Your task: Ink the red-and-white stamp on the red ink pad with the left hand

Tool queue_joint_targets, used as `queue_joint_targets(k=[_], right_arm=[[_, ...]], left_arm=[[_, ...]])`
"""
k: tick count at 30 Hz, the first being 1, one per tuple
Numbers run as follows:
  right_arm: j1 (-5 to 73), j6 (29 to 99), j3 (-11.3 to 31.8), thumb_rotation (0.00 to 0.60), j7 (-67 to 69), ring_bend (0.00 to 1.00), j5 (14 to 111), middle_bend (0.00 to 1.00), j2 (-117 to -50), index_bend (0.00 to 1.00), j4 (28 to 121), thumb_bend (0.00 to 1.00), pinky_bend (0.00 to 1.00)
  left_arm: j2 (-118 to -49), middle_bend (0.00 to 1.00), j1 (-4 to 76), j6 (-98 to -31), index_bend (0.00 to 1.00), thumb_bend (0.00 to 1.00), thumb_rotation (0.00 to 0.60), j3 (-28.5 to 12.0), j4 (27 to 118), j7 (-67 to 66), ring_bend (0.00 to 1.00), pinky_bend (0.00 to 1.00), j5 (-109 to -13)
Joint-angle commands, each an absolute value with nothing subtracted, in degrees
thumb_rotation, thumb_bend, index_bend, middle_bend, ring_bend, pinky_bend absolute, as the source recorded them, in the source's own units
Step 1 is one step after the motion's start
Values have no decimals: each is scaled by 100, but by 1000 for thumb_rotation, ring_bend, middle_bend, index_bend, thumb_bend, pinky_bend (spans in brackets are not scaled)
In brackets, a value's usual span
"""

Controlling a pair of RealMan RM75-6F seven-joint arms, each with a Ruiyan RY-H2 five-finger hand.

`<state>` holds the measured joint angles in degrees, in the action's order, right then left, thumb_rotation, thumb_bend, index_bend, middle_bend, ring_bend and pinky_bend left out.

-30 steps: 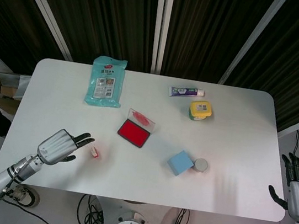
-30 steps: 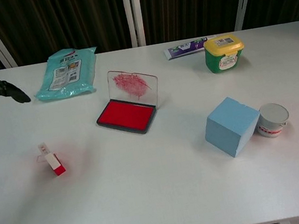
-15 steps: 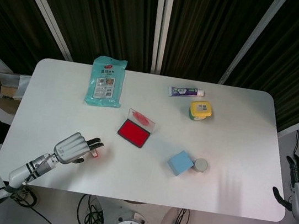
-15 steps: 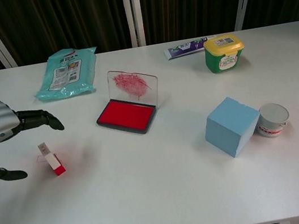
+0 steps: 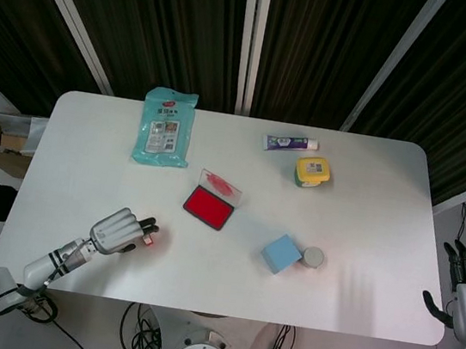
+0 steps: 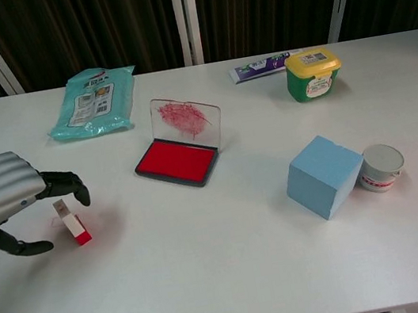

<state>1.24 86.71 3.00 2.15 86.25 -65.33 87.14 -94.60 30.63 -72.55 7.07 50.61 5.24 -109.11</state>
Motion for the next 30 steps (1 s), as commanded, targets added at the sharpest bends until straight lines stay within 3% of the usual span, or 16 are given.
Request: queue_joint_targets(k=[1, 10, 30], right_arm=[[131, 8654, 296, 600, 192, 0, 8621, 0, -6539, 0, 8719, 167, 0], [140, 8615, 300, 600, 130, 0, 8584, 0, -6532, 0, 8753, 167, 0], [171, 8499, 290, 600, 168, 0, 8527, 0, -6565, 0, 8653, 166, 0]], left_arm=[[-9550, 372, 3085, -7357, 368, 220, 600, 761, 4932, 625, 935, 1000, -10905], [-9735, 441, 3156, -7467, 442, 301, 600, 852, 4551, 810, 953, 1000, -10854], [-9885, 491, 3215, -7518, 495, 333, 600, 994, 4379, 1070, 966, 1000, -10670]])
